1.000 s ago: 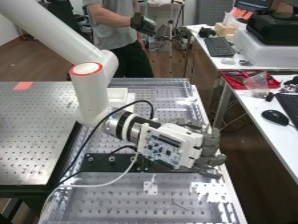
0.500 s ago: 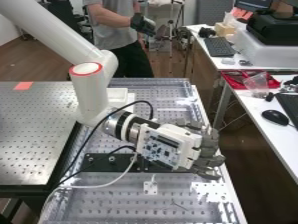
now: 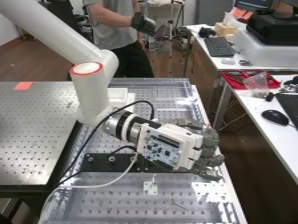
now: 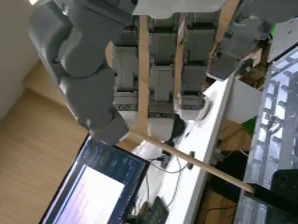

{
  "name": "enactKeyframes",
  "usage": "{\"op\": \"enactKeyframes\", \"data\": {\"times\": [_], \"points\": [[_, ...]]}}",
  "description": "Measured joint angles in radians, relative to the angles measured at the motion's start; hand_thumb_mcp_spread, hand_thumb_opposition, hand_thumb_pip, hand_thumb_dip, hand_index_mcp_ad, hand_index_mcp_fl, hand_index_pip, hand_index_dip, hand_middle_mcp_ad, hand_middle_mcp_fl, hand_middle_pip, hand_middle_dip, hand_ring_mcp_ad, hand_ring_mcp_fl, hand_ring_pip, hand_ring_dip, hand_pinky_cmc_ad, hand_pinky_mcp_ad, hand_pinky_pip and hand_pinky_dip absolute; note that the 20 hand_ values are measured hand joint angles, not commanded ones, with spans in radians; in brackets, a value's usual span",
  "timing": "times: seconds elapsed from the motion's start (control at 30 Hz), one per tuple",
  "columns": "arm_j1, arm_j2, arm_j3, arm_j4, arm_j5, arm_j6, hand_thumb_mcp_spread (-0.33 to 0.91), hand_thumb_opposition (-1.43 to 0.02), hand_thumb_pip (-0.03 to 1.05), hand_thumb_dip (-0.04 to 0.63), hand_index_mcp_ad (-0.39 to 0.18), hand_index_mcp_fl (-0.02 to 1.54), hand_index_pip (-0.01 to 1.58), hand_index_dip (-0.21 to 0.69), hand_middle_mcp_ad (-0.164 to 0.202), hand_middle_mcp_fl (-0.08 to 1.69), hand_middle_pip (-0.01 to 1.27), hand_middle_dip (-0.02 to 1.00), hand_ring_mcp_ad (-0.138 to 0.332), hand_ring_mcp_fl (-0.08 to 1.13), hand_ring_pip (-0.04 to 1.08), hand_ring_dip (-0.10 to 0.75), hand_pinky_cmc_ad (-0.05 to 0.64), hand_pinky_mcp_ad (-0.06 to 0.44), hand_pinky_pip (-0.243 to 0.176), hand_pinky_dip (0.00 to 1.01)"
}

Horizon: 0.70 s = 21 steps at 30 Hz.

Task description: Grab the chopstick and place it in the clear container

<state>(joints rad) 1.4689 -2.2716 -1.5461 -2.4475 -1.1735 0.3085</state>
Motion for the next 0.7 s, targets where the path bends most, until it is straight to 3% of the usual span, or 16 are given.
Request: {"op": "enactKeyframes", "data": {"times": [0.13, 0.33, 0.7], "points": [[0.0, -0.002, 0.005, 0.002, 0.007, -0.003, 0.58, -0.91, 0.58, 0.267, -0.075, 0.45, 1.52, 0.0, 0.075, 0.67, 0.91, 0.71, 0.098, 0.58, 0.21, 0.532, 0.41, 0.195, 0.044, 0.21], [-0.001, -0.004, 0.015, 0.001, 0.004, -0.008, 0.62, -0.91, 0.52, 0.269, -0.075, 0.53, 1.47, -0.005, 0.075, 0.76, 0.91, 0.71, 0.094, 0.66, 0.17, 0.545, 0.426, 0.232, 0.059, 0.19], [-0.012, 0.01, 0.038, 0.003, -0.012, -0.04, 0.67, -0.91, 0.5, 0.265, -0.073, 0.56, 1.44, -0.014, 0.075, 0.79, 0.87, 0.71, 0.098, 0.68, 0.16, 0.574, 0.452, 0.23, 0.075, 0.2]]}}
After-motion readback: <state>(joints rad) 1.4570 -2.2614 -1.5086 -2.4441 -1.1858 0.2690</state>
